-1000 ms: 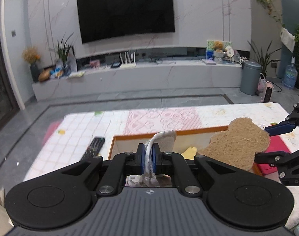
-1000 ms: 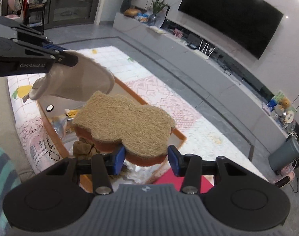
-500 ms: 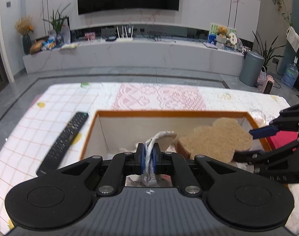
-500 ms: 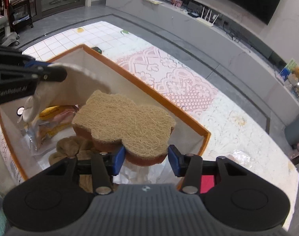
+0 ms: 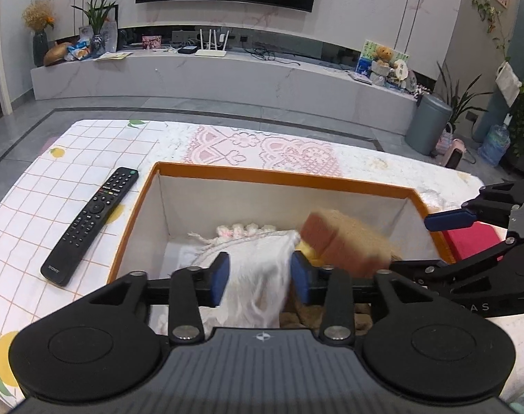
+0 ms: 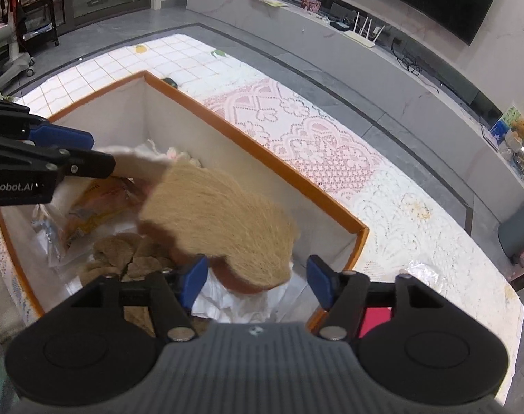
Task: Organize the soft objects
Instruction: 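Open both tools to drop the slipper and coir pad into the box, then move both tools toward the plastic bag and orange knitted fruit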
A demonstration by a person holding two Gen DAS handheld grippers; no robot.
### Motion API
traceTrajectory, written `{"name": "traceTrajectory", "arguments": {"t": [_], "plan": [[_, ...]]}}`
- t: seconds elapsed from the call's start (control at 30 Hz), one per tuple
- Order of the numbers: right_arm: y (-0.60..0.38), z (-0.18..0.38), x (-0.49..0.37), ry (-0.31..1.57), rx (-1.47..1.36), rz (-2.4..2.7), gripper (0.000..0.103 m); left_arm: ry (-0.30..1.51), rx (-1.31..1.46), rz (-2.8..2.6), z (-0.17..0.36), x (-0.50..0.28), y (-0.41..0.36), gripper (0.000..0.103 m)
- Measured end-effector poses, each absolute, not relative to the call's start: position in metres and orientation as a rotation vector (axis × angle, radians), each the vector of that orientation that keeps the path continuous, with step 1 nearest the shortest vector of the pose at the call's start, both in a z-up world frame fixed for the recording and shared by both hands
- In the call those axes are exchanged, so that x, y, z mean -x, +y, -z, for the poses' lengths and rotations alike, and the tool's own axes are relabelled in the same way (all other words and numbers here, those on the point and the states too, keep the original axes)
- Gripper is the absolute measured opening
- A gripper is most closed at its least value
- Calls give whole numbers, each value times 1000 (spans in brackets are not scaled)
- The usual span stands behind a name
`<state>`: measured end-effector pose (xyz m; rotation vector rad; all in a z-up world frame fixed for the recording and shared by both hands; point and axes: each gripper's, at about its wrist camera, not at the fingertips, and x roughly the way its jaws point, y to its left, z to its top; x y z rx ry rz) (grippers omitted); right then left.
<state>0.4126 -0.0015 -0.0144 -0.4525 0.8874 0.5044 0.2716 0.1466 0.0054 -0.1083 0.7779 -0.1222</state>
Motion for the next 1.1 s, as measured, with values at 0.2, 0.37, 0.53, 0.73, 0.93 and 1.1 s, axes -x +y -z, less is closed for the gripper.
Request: {"name": "traceTrajectory", "arguments": {"t": [0.2, 0.37, 0.53, 0.73, 0.93, 1.1], "plan": [[-9, -3, -396, 852, 450, -504, 68, 748, 86, 145, -24, -257, 138, 58], [-22, -21, -373, 811, 439, -505, 70, 708, 67, 172, -41, -241, 125, 58], [-43, -37, -346, 766, 399, -491, 71, 652, 51, 213, -52, -221, 105, 59], [-82, -50, -309, 719, 315, -457, 73, 591, 20, 232, -58, -196, 73, 59], [-131, -50, -272, 693, 234, -393, 73, 555, -6, 290, -55, -176, 35, 59], [-173, -40, -255, 708, 190, -323, 73, 570, -61, 367, -52, -180, -4, 58]]}}
